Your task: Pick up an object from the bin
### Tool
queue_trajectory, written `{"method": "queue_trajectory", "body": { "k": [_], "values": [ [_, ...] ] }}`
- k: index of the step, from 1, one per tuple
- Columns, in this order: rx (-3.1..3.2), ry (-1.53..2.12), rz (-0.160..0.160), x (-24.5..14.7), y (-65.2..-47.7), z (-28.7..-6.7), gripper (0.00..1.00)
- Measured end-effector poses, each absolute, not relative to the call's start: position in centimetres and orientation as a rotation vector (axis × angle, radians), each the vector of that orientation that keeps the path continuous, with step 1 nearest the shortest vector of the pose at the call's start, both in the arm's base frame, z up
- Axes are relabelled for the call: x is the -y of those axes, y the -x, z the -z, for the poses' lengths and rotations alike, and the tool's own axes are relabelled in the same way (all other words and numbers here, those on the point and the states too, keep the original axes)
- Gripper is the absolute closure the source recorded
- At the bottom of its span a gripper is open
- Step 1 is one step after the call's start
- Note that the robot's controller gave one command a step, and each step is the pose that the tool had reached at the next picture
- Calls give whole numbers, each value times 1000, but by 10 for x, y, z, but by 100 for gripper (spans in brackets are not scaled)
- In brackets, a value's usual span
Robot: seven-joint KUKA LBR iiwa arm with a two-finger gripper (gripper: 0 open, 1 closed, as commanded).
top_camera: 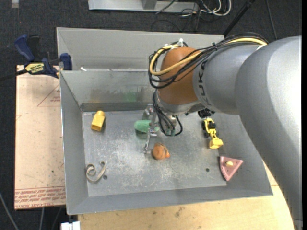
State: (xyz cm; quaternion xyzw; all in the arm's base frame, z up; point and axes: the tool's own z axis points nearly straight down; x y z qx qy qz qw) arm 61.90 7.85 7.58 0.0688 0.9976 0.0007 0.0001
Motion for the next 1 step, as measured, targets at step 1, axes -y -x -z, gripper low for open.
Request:
{"method": "queue_trajectory", "body": {
  "k": [1],
  "values": [
    [-3114, -393, -3, -89, -617, -129, 0]
  ]
}}
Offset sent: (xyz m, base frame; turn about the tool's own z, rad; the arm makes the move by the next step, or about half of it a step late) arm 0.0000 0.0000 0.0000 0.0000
